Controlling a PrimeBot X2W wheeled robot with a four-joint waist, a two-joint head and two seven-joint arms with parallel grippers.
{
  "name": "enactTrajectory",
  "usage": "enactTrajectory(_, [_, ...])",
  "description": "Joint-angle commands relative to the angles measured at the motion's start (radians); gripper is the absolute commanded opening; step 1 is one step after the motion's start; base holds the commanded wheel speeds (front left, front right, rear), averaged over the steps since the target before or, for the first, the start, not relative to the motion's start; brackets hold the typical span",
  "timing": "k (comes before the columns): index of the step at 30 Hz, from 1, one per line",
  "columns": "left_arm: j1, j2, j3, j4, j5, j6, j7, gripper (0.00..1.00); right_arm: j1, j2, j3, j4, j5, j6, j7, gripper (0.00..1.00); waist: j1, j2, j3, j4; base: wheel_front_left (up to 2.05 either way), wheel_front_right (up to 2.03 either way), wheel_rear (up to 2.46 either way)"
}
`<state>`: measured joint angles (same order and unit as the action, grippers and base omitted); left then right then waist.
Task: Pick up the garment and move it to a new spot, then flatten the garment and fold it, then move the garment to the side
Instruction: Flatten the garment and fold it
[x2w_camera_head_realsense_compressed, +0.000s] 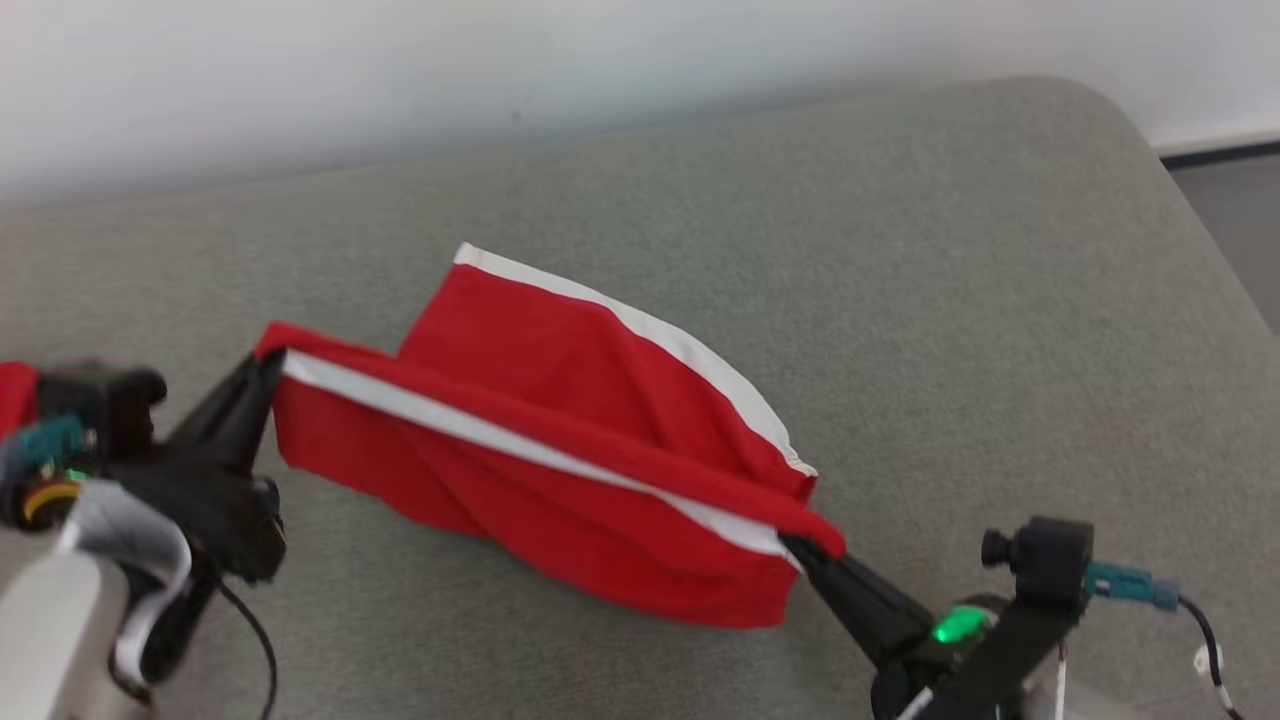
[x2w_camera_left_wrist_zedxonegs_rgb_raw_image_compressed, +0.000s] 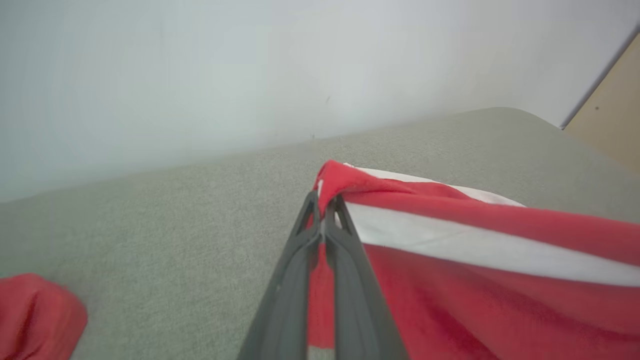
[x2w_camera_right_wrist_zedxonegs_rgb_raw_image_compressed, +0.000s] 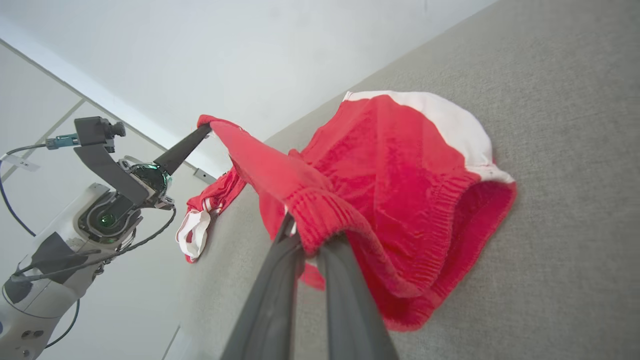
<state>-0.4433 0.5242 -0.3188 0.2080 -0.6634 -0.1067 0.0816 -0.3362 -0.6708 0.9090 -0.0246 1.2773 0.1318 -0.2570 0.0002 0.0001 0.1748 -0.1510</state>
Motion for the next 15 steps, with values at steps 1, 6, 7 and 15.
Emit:
enactTrajectory(1, [-0.019,0.008,-0.001,0.009,0.004,-0.004,0.008,0.00,-0.012,0.012,-0.003,0.004,0.015,-0.002,-0.003,0.00,-0.0002,-0.0001,0.061,-0.059,0.00,0.00,0.00])
enactTrajectory(6, [-0.208,0.045,-0.058,0.122,0.029,-0.017,0.098,0.00,-0.127,0.066,0.004,0.073,0.049,-0.002,0.008,0.00,-0.0002,-0.0001,0.135,-0.124,0.00,0.00,0.00])
enactTrajectory(7, [-0.238,0.051,-0.072,0.139,0.036,-0.020,0.108,0.00,-0.146,0.077,0.005,0.089,0.055,-0.002,0.008,0.00,-0.0002,-0.0001,0.145,-0.134,0.00,0.00,0.00])
enactTrajectory(15, [-0.426,0.068,-0.153,0.286,0.044,-0.022,0.167,0.00,-0.278,0.170,0.024,0.202,0.065,-0.002,0.011,0.00,-0.0002,-0.0001,0.223,-0.195,0.00,0.00,0.00])
